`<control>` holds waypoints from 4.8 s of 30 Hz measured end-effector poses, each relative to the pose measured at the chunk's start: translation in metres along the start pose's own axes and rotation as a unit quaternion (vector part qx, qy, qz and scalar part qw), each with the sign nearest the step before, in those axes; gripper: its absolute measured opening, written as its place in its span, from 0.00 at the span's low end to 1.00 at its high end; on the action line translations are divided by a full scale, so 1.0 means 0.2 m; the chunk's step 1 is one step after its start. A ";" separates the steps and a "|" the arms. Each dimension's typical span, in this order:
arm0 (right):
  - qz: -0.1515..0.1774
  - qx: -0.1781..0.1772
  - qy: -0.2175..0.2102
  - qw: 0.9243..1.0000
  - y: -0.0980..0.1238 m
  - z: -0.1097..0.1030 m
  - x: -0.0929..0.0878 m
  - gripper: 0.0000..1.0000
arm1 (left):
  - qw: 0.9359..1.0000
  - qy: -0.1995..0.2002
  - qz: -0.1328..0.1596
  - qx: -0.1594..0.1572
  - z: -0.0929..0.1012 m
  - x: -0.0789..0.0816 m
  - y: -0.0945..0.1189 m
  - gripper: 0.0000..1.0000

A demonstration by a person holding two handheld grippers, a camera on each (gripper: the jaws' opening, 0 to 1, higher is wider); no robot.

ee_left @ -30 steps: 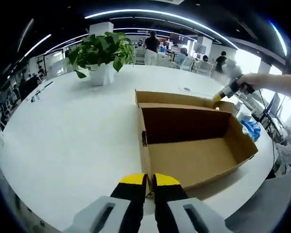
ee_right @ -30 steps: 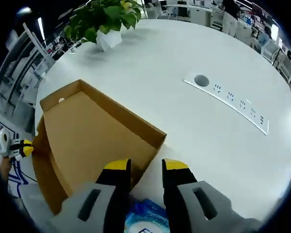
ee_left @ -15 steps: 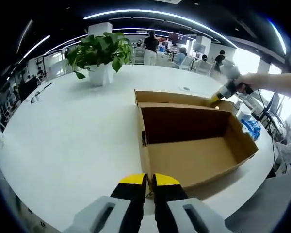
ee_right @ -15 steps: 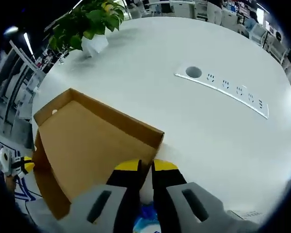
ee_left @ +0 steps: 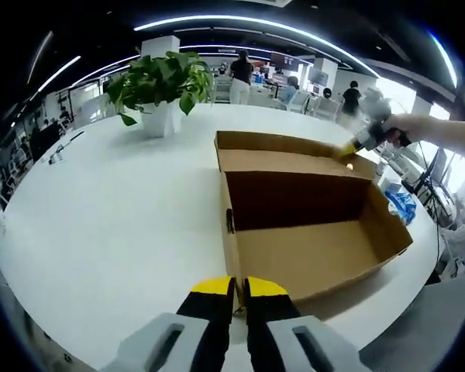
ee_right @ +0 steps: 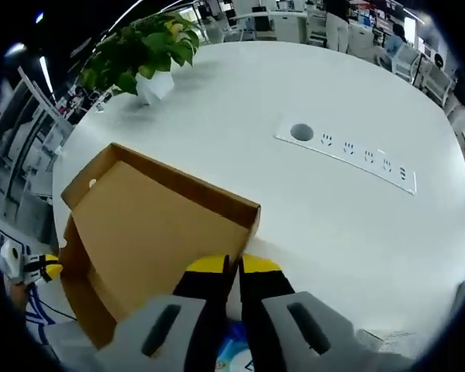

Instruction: Operate the shoe box by opening the lid, removing the specified soft item, and placing it in the target area until the item is outside and the box remains undamaged.

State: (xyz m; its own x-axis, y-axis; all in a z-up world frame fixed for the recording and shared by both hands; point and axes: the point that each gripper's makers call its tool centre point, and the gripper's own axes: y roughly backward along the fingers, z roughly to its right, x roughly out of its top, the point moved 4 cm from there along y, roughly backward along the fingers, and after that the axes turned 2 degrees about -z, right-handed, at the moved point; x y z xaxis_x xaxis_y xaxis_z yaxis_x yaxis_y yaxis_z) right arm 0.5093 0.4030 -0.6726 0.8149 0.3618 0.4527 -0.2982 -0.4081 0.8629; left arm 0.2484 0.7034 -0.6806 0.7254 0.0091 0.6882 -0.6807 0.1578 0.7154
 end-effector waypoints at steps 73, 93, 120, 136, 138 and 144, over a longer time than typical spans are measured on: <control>0.246 -0.009 0.081 0.966 0.65 -0.46 -0.50 0.03 | 0.999 0.015 0.029 -0.014 0.01 -0.02 0.03 0.11; 0.250 -0.017 0.100 0.963 0.60 -0.51 -0.68 0.04 | 0.998 -0.004 0.066 -0.017 0.02 0.04 0.16 0.28; 0.233 0.012 0.188 0.954 0.50 -0.53 -0.88 0.14 | 0.984 -0.127 0.097 -0.075 0.14 0.18 0.28 0.46; 0.208 0.049 0.229 0.950 0.45 -0.59 -0.96 0.25 | 0.986 -0.119 0.081 -0.079 0.13 0.11 0.21 0.49; 0.203 0.056 0.232 0.950 0.45 -0.60 -0.97 0.29 | 0.987 -0.121 0.078 -0.078 0.14 0.10 0.21 0.49; 0.192 0.066 0.240 0.949 0.43 -0.61 -1.00 0.32 | 0.987 -0.116 0.070 -0.083 0.18 0.08 0.23 0.50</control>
State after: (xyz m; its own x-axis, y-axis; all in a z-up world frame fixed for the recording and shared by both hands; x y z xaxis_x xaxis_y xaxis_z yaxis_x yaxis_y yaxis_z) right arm 0.2593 0.3982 -0.6606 0.3285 0.4917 0.8064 -0.4367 -0.6780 0.5913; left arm 0.2253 0.6756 -0.6330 0.5693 -0.1811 0.8019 -0.7330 0.3300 0.5949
